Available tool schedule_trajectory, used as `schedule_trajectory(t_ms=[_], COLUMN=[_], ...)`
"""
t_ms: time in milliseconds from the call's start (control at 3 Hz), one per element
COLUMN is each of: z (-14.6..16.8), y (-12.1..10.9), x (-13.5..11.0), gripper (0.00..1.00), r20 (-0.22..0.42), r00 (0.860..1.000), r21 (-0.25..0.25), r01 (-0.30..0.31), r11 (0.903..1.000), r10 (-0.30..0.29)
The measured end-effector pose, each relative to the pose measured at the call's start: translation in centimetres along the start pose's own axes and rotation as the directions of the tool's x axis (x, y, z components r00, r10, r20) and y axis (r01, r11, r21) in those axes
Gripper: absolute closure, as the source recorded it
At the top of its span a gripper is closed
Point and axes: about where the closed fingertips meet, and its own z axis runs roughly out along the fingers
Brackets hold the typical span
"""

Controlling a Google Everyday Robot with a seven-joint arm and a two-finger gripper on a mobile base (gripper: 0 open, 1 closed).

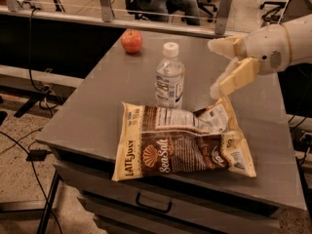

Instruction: Move blue plastic bottle near brown chip bag

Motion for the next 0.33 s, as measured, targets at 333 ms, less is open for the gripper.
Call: schedule_trajectory(t_ms=[333], z=[-0.73], y=[0.02], x=[0.05], gripper=[0.00], r20=[0.000], r00=[1.000], r21=[0.008], r01=[0.003], r11=[1.0000], r10=[-0.003])
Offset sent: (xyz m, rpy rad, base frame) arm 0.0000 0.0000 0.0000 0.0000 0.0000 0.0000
